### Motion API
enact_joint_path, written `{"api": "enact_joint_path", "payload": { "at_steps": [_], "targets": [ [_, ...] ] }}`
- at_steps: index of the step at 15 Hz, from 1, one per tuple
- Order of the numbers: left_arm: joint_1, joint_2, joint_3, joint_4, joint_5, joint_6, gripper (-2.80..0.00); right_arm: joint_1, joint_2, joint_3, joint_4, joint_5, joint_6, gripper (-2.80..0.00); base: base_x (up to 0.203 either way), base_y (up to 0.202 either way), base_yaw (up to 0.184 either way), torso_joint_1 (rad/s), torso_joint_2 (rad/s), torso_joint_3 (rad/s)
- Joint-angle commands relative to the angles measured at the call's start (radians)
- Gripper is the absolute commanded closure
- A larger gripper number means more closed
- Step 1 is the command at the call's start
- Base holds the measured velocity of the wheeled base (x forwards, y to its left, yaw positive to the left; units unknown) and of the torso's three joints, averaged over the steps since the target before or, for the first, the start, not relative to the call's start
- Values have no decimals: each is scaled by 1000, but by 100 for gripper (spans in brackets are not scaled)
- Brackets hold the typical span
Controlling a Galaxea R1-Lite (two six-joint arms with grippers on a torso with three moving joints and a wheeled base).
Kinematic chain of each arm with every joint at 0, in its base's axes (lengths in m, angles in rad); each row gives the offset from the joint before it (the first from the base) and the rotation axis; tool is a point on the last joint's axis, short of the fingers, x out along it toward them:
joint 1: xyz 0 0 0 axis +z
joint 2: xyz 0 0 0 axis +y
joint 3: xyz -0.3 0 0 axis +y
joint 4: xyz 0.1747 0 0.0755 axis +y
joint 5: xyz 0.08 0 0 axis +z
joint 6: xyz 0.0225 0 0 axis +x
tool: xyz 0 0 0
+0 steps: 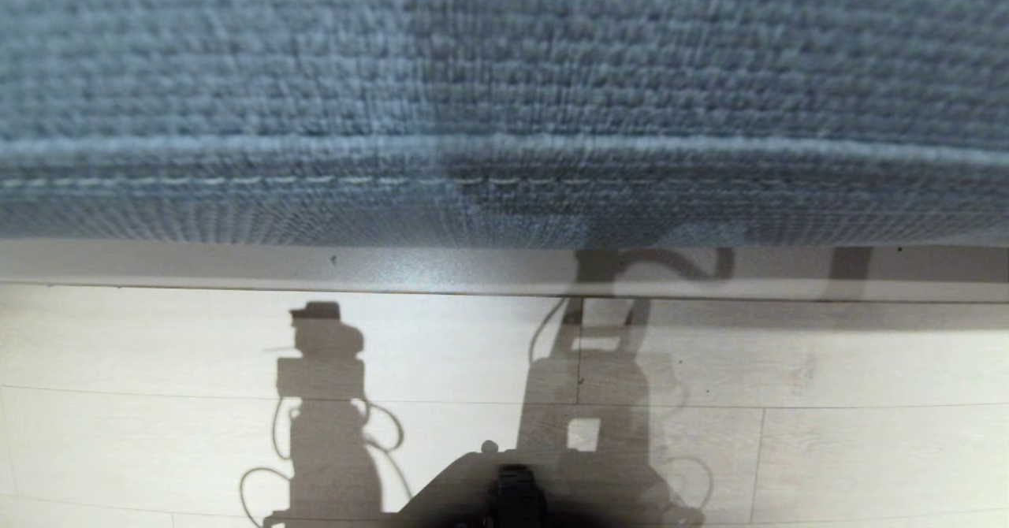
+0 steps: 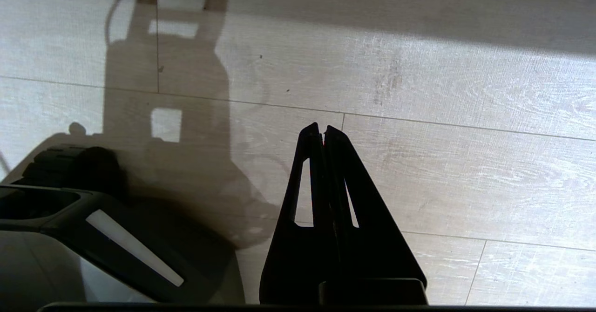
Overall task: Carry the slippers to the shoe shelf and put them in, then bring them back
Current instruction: Pick up the slippers in the shoe cabinet
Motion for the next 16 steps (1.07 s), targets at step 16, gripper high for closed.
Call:
{"api": "enact_joint_path", "payload": {
  "at_steps": [16],
  "targets": [
    [0, 0, 0, 1, 0, 1, 0, 0, 1, 0, 0, 0, 0, 0, 0, 0, 0, 0, 0, 0]
  ]
}}
